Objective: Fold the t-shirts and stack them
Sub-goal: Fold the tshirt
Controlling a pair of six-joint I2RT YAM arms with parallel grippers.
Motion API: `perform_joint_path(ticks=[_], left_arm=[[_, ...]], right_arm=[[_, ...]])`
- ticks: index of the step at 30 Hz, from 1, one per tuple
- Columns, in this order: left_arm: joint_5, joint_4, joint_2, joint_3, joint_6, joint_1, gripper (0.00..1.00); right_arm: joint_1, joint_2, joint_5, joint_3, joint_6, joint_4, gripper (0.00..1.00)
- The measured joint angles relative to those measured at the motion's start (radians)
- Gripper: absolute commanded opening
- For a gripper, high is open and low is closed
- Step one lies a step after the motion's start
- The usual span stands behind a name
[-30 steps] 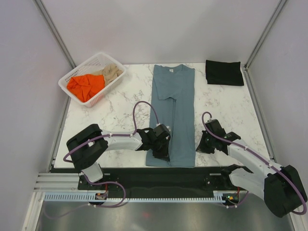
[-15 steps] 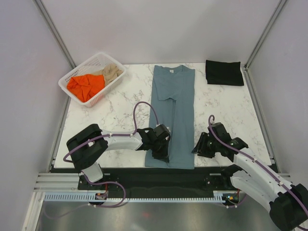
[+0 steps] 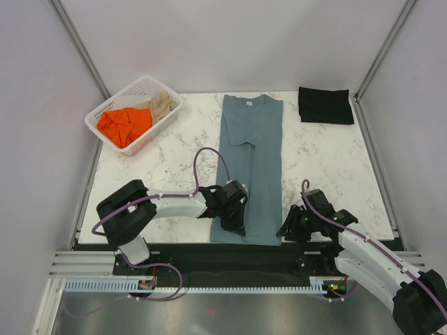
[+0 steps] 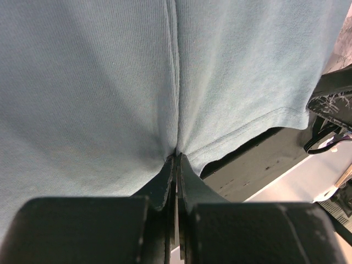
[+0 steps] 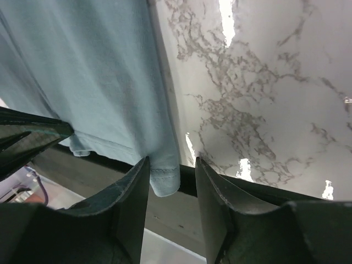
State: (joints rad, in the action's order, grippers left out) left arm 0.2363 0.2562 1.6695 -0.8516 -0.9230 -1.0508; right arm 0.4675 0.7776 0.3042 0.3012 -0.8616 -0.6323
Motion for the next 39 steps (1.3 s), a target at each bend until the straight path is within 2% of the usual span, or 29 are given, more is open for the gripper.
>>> perform_joint_path(ticks=[3, 5, 6, 7, 9, 13, 15, 17, 18, 22, 27, 29, 32, 39], left_arm=[[0.0, 0.0, 0.0, 0.0, 0.0, 0.0, 0.02], [0.0, 0.0, 0.0, 0.0, 0.0, 0.0, 0.02], [0.0, 0.0, 0.0, 0.0, 0.0, 0.0, 0.02], [0.0, 0.0, 0.0, 0.0, 0.0, 0.0, 0.02], [0.0, 0.0, 0.0, 0.0, 0.0, 0.0, 0.02], [0.0, 0.0, 0.0, 0.0, 0.0, 0.0, 0.02], [0.001, -0.001, 0.0, 0.0, 0.0, 0.0, 0.02], [0.001, -0.001, 0.0, 0.0, 0.0, -0.001, 0.02], [0.002, -0.001, 0.0, 0.0, 0.0, -0.001, 0.03], [0.001, 0.0, 0.0, 0.0, 0.0, -0.001, 0.14], [0.001, 0.004, -0.008, 0.0, -0.002, -0.001, 0.22], [0.002, 0.004, -0.008, 0.0, -0.002, -0.001, 0.24], [0.003, 0.005, -0.009, 0.0, -0.003, -0.001, 0.34], [0.007, 0.022, -0.064, 0.002, -0.008, -0.001, 0.4]], right_arm=[[0.0, -0.028, 0.02, -0.025, -0.01, 0.023, 0.4], [0.0, -0.051, 0.027, -0.042, -0.015, 0.032, 0.3], [0.0, -0.056, 0.029, -0.049, -0.018, 0.035, 0.22], [0.0, -0.061, 0.032, -0.055, -0.021, 0.034, 0.06], [0.0, -0.07, 0.024, -0.06, -0.023, 0.026, 0.01], [0.0, -0.092, -0.001, -0.058, -0.027, -0.004, 0.01], [0.0, -0.092, -0.015, -0.049, -0.026, -0.022, 0.04], [0.001, -0.089, -0.018, -0.042, -0.026, -0.03, 0.14], [0.001, -0.089, -0.017, -0.04, -0.027, -0.031, 0.25], [0.001, -0.112, -0.017, -0.038, -0.028, -0.048, 0.4], [0.001, -0.15, -0.004, -0.028, -0.029, -0.065, 0.46], [0.001, -0.154, 0.0, -0.028, -0.03, -0.066, 0.46], [0.001, -0.17, 0.011, -0.029, -0.037, -0.072, 0.46], [0.001, -0.201, 0.043, -0.063, -0.068, -0.059, 0.44]])
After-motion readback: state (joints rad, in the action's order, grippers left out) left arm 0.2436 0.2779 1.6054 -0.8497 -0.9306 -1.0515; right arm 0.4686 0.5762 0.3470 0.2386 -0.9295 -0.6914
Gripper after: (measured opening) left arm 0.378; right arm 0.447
